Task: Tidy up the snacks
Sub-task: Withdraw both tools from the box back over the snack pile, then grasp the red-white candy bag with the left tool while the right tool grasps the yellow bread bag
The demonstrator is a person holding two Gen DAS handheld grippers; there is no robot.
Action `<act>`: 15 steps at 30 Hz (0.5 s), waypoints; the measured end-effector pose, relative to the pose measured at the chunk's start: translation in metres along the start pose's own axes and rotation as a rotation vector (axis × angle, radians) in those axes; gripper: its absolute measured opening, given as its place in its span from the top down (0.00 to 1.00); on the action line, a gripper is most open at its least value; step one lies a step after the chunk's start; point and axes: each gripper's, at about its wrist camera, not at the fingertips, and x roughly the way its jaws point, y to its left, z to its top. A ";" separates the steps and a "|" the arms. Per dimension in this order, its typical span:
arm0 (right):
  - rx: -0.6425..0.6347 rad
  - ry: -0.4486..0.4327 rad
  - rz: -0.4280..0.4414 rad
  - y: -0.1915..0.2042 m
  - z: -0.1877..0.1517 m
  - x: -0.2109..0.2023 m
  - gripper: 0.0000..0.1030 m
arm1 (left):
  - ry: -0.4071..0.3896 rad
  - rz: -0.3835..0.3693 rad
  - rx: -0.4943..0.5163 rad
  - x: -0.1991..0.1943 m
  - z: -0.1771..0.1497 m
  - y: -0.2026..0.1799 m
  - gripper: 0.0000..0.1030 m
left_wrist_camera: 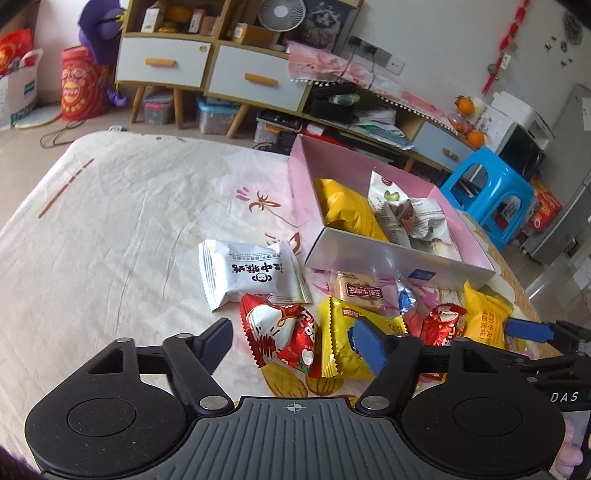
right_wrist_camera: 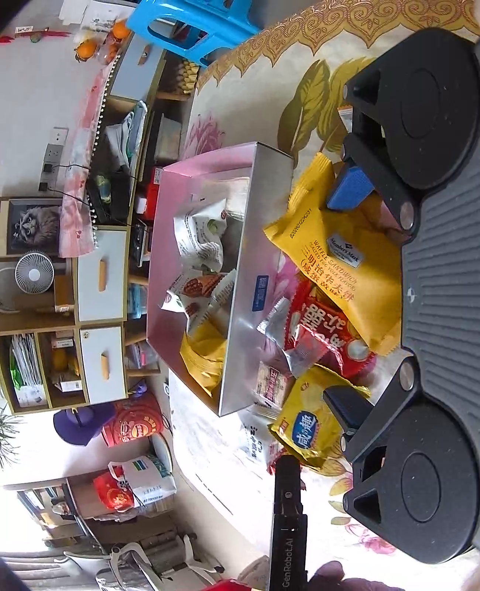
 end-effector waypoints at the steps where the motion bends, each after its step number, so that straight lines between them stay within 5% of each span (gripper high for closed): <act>1: 0.006 0.004 -0.005 -0.001 0.001 0.001 0.14 | 0.002 0.001 -0.013 0.000 0.001 0.002 0.40; 6: 0.027 0.015 -0.015 -0.007 0.005 0.005 0.28 | 0.024 0.016 -0.063 0.001 0.000 0.011 0.60; 11: 0.027 0.062 -0.056 -0.013 0.006 0.007 0.39 | 0.032 0.063 -0.060 -0.002 0.001 0.016 0.65; 15: 0.077 0.094 -0.071 -0.022 0.006 0.011 0.39 | 0.030 0.069 -0.069 -0.003 0.002 0.019 0.65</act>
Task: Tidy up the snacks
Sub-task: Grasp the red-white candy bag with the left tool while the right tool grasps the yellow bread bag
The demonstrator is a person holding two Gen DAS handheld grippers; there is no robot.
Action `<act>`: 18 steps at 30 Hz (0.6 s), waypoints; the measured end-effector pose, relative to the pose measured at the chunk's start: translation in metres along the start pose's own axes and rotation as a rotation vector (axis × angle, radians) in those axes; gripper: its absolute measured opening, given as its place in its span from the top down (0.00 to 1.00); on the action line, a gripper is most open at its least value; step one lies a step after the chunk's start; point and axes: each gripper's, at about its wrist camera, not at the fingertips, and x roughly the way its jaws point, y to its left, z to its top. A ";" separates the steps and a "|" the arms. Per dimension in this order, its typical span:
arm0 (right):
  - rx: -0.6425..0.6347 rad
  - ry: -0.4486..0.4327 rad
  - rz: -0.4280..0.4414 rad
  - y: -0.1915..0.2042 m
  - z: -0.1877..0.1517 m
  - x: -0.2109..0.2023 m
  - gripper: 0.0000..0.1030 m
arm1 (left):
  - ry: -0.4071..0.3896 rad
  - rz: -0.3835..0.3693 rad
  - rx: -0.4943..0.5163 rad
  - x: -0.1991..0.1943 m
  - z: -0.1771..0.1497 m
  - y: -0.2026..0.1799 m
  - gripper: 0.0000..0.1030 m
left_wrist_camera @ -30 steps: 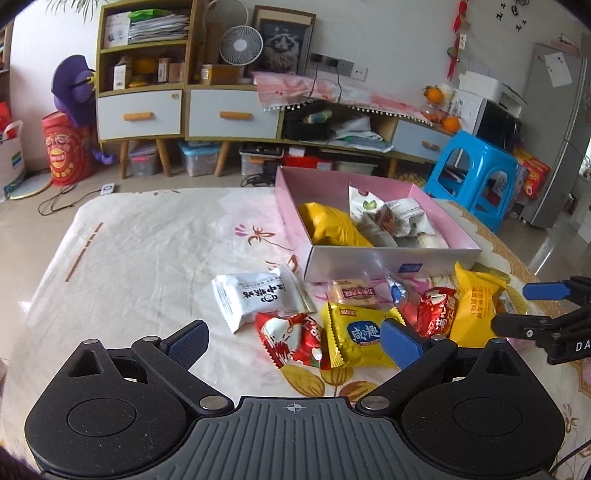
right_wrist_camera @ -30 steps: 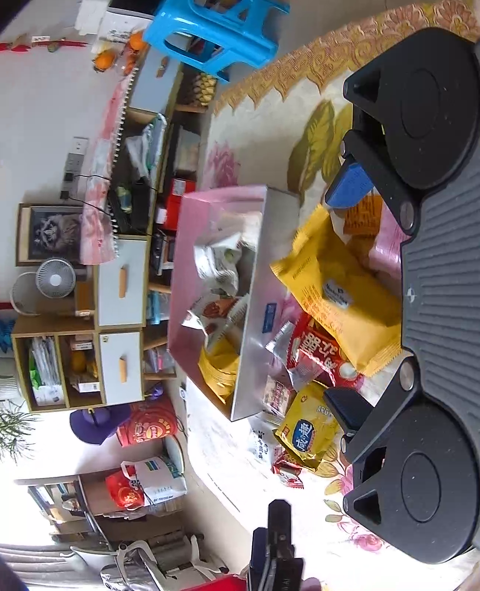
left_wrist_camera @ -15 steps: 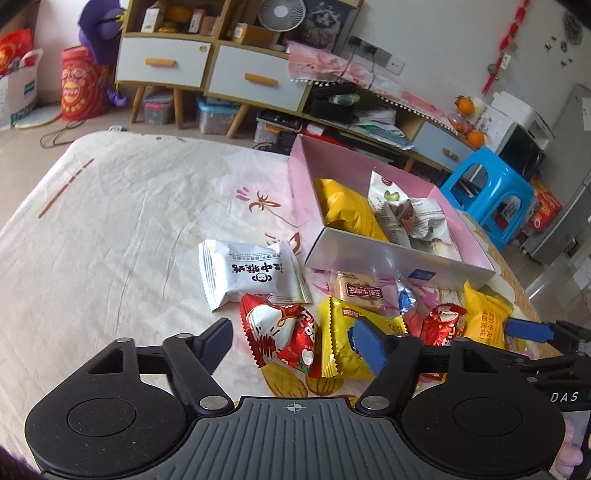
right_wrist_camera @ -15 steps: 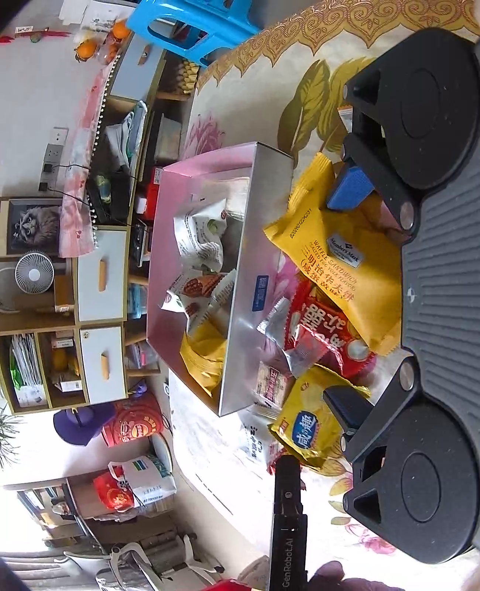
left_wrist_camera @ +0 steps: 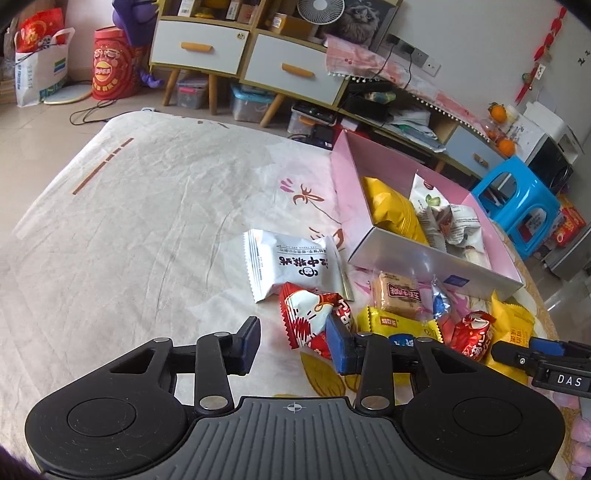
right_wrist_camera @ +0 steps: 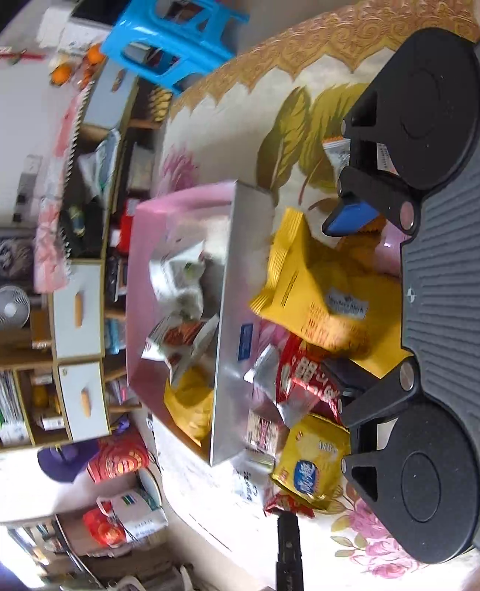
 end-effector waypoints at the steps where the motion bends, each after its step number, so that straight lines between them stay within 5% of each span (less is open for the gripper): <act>1: 0.011 0.004 0.007 -0.001 0.001 0.001 0.39 | 0.000 -0.001 -0.002 0.001 0.000 0.000 0.65; 9: -0.026 -0.003 0.006 0.007 0.003 0.004 0.42 | -0.006 -0.037 -0.037 0.007 0.004 -0.005 0.62; 18: -0.020 0.018 0.006 0.007 0.005 0.002 0.51 | -0.015 -0.099 -0.100 0.008 0.007 -0.010 0.40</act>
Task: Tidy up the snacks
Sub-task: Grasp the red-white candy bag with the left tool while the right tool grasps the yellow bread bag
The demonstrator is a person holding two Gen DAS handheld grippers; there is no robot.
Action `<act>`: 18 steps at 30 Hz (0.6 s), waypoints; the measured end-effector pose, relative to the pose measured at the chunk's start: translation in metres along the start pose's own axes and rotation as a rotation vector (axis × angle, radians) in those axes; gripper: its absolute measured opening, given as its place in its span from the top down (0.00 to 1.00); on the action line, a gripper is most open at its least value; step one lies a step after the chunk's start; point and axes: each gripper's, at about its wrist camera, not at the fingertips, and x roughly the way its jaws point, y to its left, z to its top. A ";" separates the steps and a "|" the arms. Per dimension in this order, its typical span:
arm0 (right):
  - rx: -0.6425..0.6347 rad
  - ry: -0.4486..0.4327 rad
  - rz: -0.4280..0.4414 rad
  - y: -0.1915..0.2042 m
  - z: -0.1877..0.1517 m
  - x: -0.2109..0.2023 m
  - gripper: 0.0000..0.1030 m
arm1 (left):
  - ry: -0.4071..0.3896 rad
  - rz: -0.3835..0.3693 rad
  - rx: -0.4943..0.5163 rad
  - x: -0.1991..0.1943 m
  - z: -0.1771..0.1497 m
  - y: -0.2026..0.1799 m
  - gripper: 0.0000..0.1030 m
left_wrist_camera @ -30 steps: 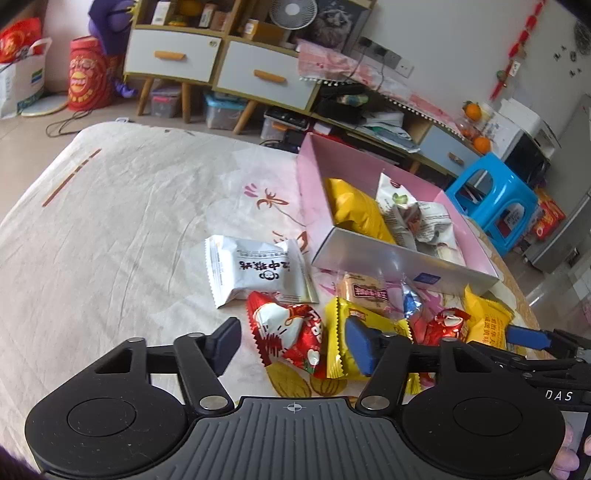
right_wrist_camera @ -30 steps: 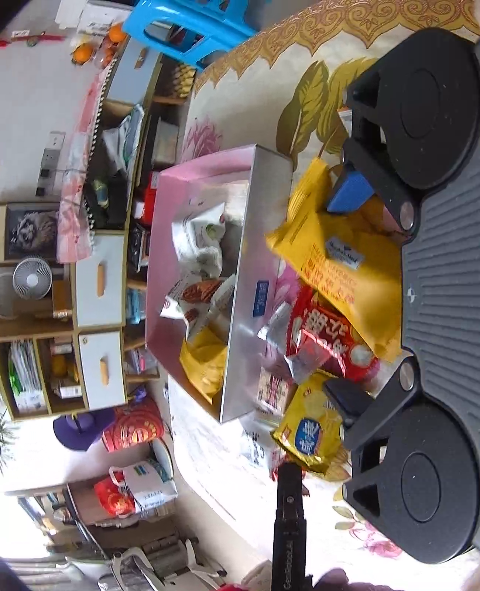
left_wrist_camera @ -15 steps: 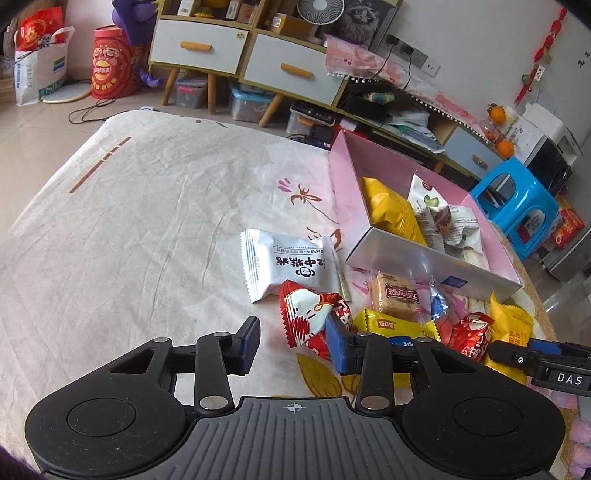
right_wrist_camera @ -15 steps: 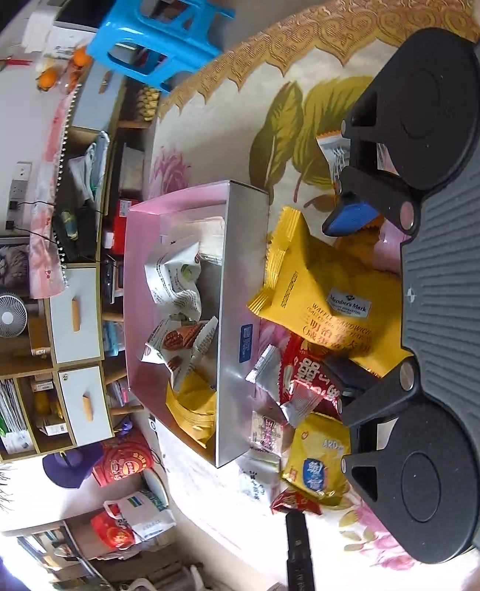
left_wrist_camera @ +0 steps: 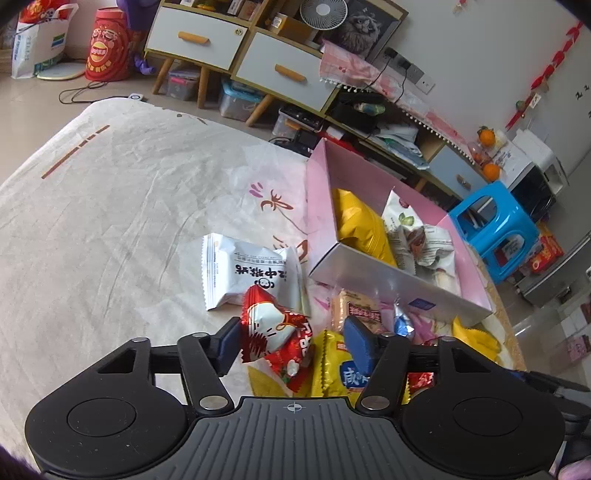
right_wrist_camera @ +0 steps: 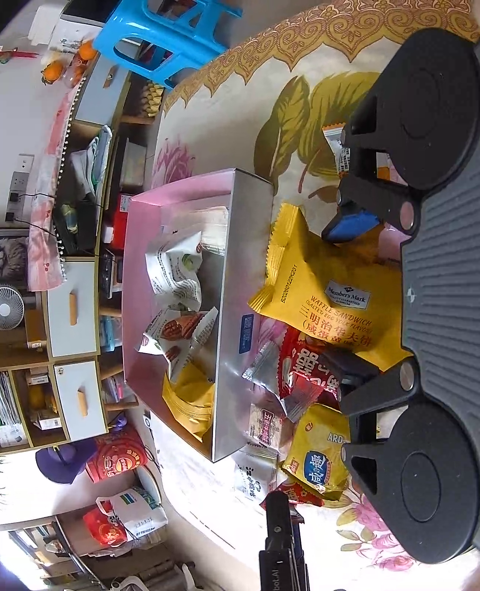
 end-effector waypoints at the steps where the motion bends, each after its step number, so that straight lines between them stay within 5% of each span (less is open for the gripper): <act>1: -0.002 0.003 0.000 0.000 0.000 0.000 0.52 | -0.001 -0.005 -0.006 0.000 0.000 0.000 0.36; 11: -0.023 0.035 -0.006 0.005 0.003 0.003 0.58 | -0.006 0.030 -0.038 0.016 0.002 -0.009 0.29; 14: -0.027 0.042 -0.002 0.004 0.003 0.002 0.61 | -0.002 0.063 -0.028 0.020 0.001 -0.012 0.36; 16: -0.023 0.048 0.005 0.003 0.004 0.000 0.63 | 0.009 0.095 -0.031 0.023 0.001 -0.013 0.54; 18: -0.014 0.053 0.015 0.002 0.005 -0.002 0.66 | 0.022 0.123 -0.032 0.026 0.001 -0.012 0.62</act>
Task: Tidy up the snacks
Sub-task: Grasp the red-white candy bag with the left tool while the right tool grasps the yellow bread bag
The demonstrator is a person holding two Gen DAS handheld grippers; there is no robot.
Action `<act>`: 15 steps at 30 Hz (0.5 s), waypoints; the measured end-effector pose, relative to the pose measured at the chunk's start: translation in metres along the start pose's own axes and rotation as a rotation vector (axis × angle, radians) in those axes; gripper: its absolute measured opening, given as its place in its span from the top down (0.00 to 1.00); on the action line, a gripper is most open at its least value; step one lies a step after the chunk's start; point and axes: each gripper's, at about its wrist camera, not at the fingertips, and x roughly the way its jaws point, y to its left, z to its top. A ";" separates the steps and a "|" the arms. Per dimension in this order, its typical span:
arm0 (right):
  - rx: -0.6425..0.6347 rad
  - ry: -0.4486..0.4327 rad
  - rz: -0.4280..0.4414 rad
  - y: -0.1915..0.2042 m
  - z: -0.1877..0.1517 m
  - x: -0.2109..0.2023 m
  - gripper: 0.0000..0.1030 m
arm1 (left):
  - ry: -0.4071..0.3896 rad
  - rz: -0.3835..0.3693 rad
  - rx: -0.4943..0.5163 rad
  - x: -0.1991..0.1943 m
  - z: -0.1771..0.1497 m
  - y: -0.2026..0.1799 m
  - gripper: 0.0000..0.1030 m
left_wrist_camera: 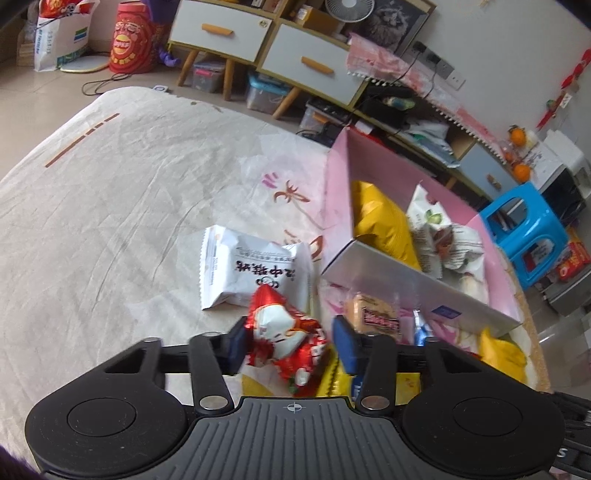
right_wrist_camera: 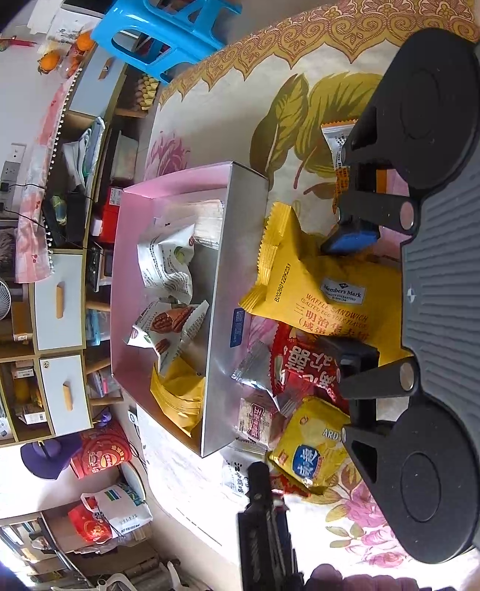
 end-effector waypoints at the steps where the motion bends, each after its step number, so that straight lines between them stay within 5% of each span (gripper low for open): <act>1: 0.003 0.002 0.004 -0.001 0.000 -0.001 0.66 | -0.001 -0.002 -0.002 0.000 0.001 0.001 0.63; 15: 0.117 -0.020 0.067 -0.021 0.015 -0.031 0.68 | -0.020 -0.039 0.055 -0.020 0.006 -0.002 0.69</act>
